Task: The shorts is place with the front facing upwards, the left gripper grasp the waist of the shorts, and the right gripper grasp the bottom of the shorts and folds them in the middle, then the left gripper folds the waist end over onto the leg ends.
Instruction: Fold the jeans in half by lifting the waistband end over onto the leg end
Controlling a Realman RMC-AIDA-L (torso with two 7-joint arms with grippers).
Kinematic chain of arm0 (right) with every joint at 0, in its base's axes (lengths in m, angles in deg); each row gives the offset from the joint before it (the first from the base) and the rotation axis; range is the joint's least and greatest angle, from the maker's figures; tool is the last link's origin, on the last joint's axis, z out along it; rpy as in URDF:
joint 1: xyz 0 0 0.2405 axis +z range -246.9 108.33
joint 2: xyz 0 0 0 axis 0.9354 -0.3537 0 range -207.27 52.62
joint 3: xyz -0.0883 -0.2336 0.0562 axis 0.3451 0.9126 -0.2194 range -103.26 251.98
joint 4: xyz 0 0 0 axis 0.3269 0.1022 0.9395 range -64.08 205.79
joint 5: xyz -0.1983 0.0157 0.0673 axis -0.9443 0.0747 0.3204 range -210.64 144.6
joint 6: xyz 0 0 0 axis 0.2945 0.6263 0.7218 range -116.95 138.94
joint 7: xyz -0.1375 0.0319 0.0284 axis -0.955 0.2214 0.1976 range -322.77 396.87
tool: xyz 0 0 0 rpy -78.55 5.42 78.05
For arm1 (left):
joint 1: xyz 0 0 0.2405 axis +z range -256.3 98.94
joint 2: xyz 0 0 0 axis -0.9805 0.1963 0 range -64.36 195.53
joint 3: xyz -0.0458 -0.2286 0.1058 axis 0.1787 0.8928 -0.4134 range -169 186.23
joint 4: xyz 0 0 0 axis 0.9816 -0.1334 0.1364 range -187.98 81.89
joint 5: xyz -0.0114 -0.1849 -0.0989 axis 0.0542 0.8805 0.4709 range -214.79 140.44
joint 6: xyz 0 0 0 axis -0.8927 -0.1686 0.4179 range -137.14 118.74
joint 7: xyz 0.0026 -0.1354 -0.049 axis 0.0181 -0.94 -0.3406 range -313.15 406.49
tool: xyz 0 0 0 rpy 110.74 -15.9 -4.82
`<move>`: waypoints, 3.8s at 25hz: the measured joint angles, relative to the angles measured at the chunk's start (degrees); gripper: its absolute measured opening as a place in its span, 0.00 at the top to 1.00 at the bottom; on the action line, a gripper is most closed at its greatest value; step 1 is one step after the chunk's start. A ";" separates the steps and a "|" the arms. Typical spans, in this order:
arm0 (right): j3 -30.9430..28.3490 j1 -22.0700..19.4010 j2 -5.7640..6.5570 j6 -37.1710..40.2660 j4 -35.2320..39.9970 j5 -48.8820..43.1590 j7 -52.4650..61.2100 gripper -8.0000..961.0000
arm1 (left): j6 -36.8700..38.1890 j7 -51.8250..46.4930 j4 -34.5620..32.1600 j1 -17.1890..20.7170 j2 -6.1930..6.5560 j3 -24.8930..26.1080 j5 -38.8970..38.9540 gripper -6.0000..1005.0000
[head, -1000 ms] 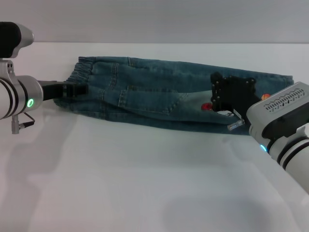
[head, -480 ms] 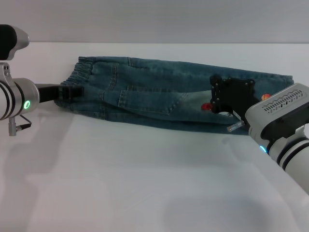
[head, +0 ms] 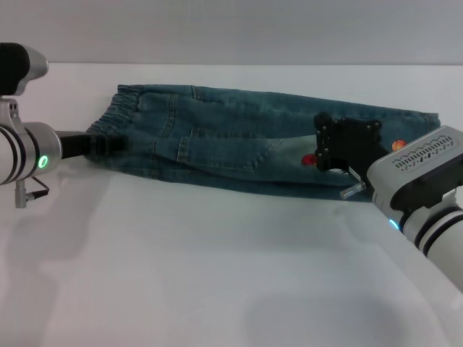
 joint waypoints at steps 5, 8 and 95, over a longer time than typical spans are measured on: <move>0.00 -0.28 0.00 0.00 -0.09 0.00 0.00 0.99 | -0.07 0.04 -1.48 -0.57 0.02 -0.04 0.07 0.15; 0.00 -0.43 0.00 0.00 -0.31 0.00 0.00 0.99 | -0.11 0.02 -1.73 -0.63 0.02 -0.06 0.08 0.15; -2.34 6.98 0.55 -6.81 5.64 -0.61 20.40 0.99 | -0.41 1.13 43.44 12.06 0.12 -14.17 6.13 0.96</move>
